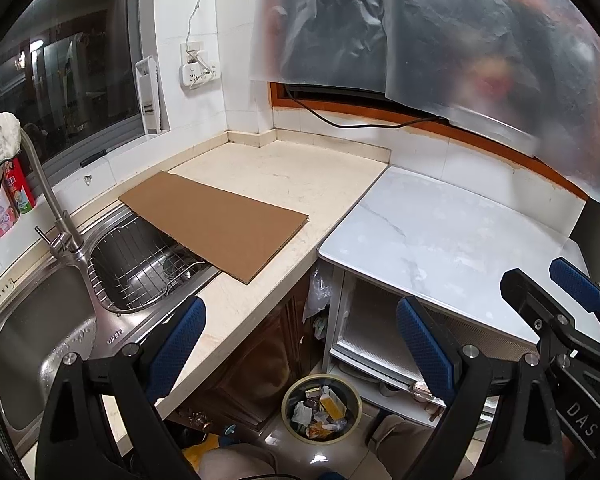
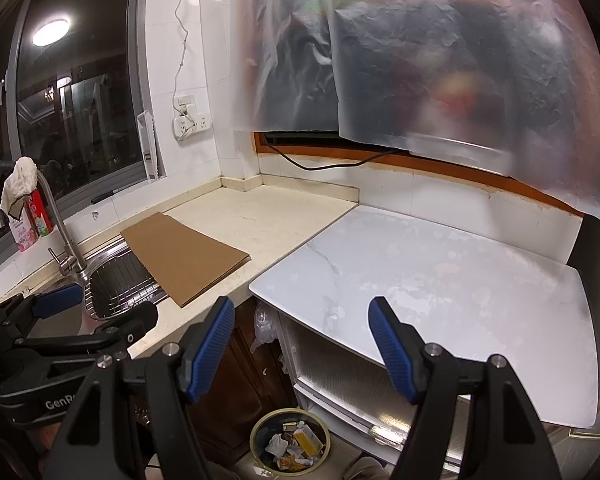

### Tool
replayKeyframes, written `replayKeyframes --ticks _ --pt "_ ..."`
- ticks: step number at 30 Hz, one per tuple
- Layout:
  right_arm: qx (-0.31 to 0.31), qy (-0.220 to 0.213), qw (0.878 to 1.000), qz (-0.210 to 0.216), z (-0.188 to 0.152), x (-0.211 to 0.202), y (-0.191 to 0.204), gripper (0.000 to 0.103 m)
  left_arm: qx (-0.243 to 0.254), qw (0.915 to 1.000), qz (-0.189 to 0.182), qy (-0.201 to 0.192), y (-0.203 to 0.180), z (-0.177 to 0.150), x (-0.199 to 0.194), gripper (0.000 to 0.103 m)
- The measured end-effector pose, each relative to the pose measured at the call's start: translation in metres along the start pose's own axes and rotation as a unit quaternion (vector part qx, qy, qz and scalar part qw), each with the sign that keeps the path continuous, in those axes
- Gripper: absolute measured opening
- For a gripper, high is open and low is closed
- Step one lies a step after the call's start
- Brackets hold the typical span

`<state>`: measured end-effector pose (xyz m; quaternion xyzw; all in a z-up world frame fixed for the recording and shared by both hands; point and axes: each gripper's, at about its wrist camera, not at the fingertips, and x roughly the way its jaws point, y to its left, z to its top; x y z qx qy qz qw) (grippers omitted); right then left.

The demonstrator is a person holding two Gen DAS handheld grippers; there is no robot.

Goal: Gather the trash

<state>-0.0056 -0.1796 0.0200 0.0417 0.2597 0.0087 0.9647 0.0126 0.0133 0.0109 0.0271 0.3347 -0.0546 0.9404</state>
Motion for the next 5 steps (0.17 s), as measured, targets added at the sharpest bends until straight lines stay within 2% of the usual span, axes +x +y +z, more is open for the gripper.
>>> replayKeyframes --ticks 5 --pt "0.003 0.002 1.000 0.000 -0.0020 0.0019 -0.0004 0.070 0.000 1.0000 -0.002 0.006 0.0000 0.0000 0.0019 0.095"
